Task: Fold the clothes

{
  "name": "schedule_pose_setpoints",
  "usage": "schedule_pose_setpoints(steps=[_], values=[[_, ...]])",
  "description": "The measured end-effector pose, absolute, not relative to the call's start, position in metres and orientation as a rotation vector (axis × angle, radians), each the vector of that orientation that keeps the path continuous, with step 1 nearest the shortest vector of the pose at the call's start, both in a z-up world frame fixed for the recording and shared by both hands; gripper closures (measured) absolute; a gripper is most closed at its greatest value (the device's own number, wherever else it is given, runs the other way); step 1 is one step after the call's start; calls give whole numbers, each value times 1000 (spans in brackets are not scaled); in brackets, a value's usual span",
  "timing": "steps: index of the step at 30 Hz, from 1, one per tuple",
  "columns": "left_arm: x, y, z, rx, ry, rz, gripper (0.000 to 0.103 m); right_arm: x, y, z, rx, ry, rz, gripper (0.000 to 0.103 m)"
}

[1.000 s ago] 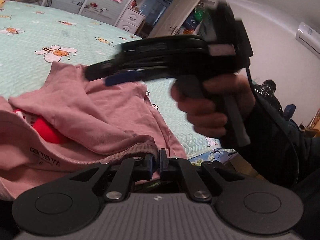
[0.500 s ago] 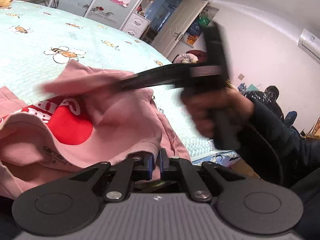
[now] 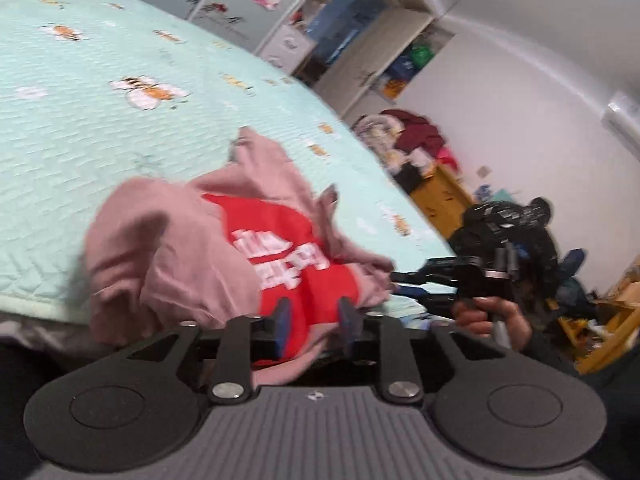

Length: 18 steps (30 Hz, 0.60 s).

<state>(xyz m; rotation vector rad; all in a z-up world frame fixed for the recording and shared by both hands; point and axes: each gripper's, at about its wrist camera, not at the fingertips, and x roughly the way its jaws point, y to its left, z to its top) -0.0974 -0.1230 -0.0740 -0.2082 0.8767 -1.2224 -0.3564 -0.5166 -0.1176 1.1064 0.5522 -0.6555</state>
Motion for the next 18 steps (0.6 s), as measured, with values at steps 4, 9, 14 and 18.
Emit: schedule_pose_setpoints(steps=[4, 9, 14, 18], values=[[-95, -129, -74, -117, 901, -1158, 68, -358, -507, -118, 1069, 564, -628, 64], [-96, -143, -96, -107, 977, -1135, 67, -347, -490, -129, 1096, 596, -607, 54], [-92, -160, -117, -163, 1047, -1069, 65, -351, -490, -137, 1182, 556, -561, 54], [-81, -158, -124, -246, 1090, -1022, 65, -354, -495, -141, 1242, 539, -542, 53]])
